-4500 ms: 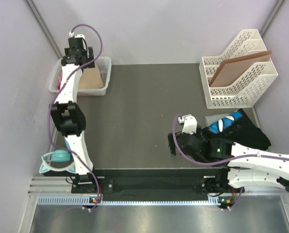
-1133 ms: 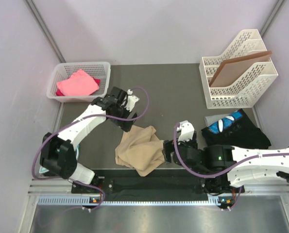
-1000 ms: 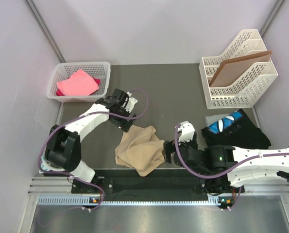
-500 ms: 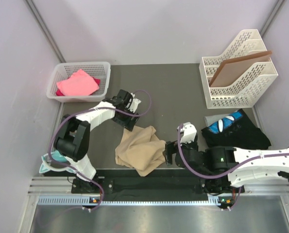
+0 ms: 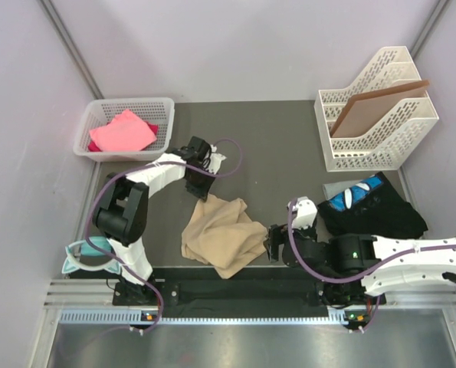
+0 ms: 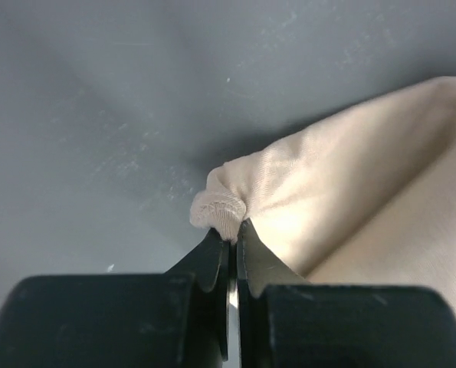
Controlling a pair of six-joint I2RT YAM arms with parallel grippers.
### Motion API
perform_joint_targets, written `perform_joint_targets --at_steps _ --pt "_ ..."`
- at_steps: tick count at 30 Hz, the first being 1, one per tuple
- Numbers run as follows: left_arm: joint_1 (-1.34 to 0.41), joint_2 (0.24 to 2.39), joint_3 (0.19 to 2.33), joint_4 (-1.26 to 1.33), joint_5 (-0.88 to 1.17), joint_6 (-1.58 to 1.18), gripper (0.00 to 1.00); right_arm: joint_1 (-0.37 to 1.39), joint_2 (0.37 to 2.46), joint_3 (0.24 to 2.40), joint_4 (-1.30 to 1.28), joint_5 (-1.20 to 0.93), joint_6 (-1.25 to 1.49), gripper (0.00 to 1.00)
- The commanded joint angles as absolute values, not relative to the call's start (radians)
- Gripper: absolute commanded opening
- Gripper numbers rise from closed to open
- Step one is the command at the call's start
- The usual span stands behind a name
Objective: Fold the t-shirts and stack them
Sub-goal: Flatten out the tshirt
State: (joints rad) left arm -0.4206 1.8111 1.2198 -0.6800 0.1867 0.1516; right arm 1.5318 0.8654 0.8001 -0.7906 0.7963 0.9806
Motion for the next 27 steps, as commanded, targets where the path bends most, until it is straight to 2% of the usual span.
perform_joint_targets --at_steps 1,6,8,10,17,20,23,24,27 --pt "-0.368 1.706 1.379 -0.777 0.233 0.153 0.0 1.542 0.879 0.772 -0.733 0.834 1.005 0.83" --pt "-0.299 1.576 1.639 -0.897 0.258 0.169 0.0 1.452 0.894 0.701 -0.657 0.795 0.971 0.81" --pt "-0.281 1.542 1.672 -0.939 0.268 0.181 0.0 1.384 0.911 0.646 -0.553 0.734 0.91 0.85" --pt "-0.279 1.487 1.66 -0.951 0.276 0.187 0.0 1.28 0.942 0.612 -0.436 0.637 0.84 0.91" --pt "-0.279 1.382 1.473 -0.916 0.272 0.189 0.0 1.063 1.135 0.615 -0.187 0.411 0.696 0.92" --pt "-0.278 1.359 1.436 -0.913 0.265 0.19 0.0 1.051 1.255 0.682 -0.172 0.361 0.68 0.89" --pt "-0.278 1.347 1.424 -0.914 0.253 0.193 0.0 1.052 1.354 0.738 -0.182 0.307 0.69 0.81" --pt "-0.278 1.339 1.42 -0.911 0.247 0.196 0.0 1.054 1.394 0.748 -0.198 0.279 0.696 0.75" --pt "-0.279 1.332 1.411 -0.911 0.242 0.202 0.0 1.074 1.43 0.761 -0.216 0.265 0.732 0.7"
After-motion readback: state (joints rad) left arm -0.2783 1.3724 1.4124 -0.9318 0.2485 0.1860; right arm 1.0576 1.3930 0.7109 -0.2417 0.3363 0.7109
